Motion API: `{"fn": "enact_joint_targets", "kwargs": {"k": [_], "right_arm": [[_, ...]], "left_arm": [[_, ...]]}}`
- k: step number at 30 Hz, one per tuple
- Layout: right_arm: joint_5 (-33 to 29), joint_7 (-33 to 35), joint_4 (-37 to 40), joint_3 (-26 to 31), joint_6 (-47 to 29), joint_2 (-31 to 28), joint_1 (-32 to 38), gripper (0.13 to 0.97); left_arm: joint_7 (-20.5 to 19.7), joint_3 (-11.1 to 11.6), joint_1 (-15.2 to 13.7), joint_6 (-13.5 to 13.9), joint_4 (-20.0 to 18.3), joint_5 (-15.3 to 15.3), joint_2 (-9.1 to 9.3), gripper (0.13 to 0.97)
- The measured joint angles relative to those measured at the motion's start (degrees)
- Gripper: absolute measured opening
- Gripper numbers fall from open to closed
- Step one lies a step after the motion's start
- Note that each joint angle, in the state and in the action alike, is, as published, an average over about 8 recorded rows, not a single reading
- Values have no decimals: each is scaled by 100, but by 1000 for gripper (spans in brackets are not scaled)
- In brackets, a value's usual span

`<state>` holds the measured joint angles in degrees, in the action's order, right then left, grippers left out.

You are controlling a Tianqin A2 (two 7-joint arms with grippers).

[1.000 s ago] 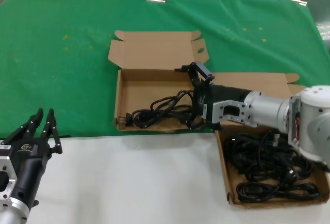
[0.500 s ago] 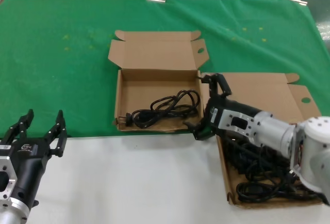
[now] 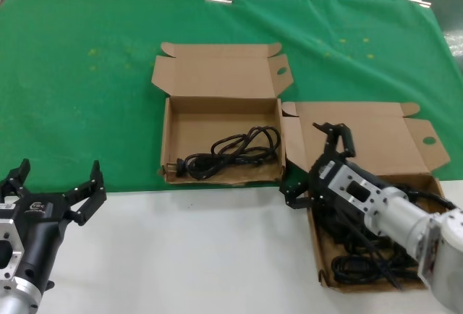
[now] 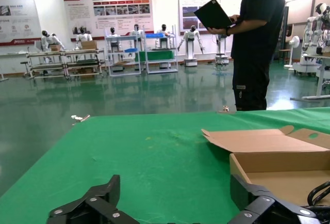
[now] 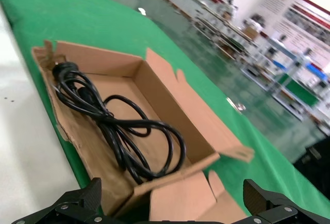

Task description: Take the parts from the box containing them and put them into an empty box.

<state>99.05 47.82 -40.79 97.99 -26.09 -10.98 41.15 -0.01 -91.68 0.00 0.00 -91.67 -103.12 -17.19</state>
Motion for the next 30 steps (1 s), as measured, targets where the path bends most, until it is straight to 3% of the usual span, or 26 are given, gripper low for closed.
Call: {"fn": "enact_joint_targets", "kwargs": {"k": [10, 19, 30], "right_arm": [[95, -1111, -1188, -147, 607, -145, -961, 966], [181, -2120, -2256, -280, 1158, -276, -1826, 966], [286, -3347, -3562, -442, 1827, -435, -2882, 966]], "left_arm": [[0, 0, 0, 0, 0, 0, 0, 839], [0, 0, 0, 0, 0, -1, 0, 935], [0, 0, 0, 0, 0, -1, 0, 962]]}}
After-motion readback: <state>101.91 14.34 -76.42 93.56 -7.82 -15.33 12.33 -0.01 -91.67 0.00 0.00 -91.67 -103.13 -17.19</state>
